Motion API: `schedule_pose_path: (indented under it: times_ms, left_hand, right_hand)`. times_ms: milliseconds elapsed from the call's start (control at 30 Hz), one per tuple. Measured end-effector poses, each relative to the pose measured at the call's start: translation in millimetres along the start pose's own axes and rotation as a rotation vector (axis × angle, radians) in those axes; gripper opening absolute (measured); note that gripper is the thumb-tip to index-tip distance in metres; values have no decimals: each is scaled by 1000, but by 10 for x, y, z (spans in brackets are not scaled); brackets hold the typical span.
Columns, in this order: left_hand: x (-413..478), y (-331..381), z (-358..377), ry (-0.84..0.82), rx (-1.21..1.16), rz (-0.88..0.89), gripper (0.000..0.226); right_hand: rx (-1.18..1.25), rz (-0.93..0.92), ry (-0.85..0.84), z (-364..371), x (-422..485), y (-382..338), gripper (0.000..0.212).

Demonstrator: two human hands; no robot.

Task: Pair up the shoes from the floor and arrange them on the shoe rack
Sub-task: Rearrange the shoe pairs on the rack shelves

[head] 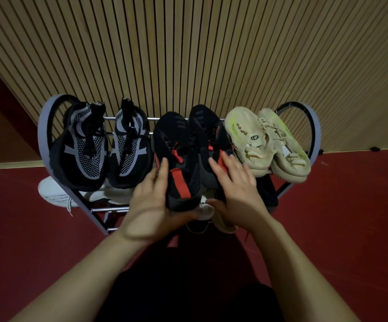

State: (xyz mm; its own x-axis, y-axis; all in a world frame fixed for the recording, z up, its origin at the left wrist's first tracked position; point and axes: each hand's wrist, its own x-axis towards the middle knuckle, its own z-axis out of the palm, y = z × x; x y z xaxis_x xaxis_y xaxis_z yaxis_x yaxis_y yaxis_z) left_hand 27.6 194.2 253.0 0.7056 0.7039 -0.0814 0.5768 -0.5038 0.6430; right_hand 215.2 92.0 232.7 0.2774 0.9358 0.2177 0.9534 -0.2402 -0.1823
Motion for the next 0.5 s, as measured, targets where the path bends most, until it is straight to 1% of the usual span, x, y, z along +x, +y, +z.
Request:
schedule_pose_path:
  times_ms: [33, 67, 133, 200, 333, 433, 500]
  left_hand:
    - [-34, 25, 48, 26, 153, 33, 129]
    - [-32, 41, 114, 50, 241, 52, 125]
    - [39, 60, 217, 125, 268, 71, 119]
    - [154, 41, 222, 154, 248, 94, 114]
    - [444, -91, 140, 240, 436, 126, 112]
    - [590, -36, 40, 196, 473, 121, 113]
    - [626, -39, 30, 213, 474, 145, 112]
  right_hand:
    - [-23, 25, -25, -14, 30, 29, 90]
    - [-48, 39, -38, -27, 66, 50, 92]
    - [-85, 49, -34, -27, 142, 72, 92]
    - [-101, 55, -14, -4, 191, 82, 86]
    - [-132, 56, 67, 126, 206, 60, 69]
    - [-161, 45, 109, 161, 198, 63, 69]
    - [-186, 23, 129, 158, 225, 88, 72]
